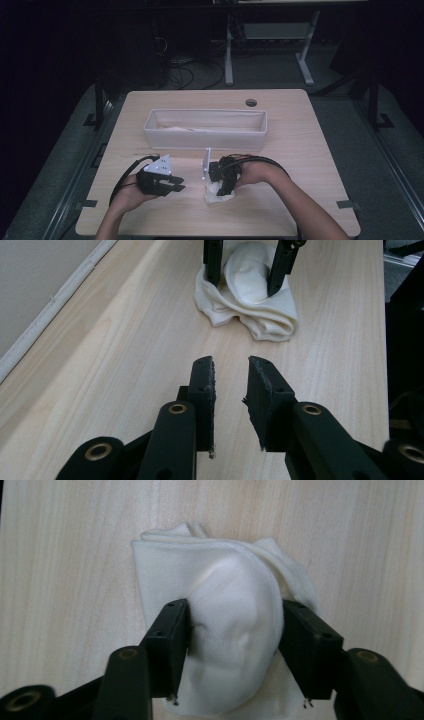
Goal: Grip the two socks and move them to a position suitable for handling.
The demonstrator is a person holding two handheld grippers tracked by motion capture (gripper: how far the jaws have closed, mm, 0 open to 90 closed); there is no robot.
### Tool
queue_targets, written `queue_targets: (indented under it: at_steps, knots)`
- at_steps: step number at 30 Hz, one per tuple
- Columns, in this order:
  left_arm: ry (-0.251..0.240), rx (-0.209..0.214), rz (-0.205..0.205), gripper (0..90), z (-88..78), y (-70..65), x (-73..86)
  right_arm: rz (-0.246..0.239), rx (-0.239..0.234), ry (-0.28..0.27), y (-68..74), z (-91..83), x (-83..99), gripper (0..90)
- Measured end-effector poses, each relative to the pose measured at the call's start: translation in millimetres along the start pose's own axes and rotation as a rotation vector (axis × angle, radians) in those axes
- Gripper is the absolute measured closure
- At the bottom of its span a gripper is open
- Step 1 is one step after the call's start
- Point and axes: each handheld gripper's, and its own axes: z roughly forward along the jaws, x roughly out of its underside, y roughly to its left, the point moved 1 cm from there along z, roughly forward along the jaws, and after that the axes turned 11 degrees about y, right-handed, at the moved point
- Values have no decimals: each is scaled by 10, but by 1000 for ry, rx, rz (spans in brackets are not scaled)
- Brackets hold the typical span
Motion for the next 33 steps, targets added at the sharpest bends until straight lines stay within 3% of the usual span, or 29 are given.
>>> queue_targets:
  at_steps: [4,10,13,17,21,25,28,33]
  knots:
    - [0,-2,-2,730,-2,0,7,44,-27,-20,7,9,42,544]
    - [-1,-1,-5,730,-4,-1,9,69,-37,-16,12,12,39,551]
    - [-2,0,1,730,-1,-1,6,69,-32,-13,11,-1,33,517]
    - [4,2,0,730,5,1,7,69,9,-29,50,-95,52,492]
    - [2,5,-1,730,10,-5,-2,52,74,-45,89,-221,75,448]
    - [0,3,-1,730,2,-3,2,31,125,-52,112,-330,82,475]
    - [-1,3,-8,730,-4,-2,11,9,141,-65,151,-352,70,514]
    - [2,4,-6,730,-2,2,16,-28,94,-51,182,-304,29,554]
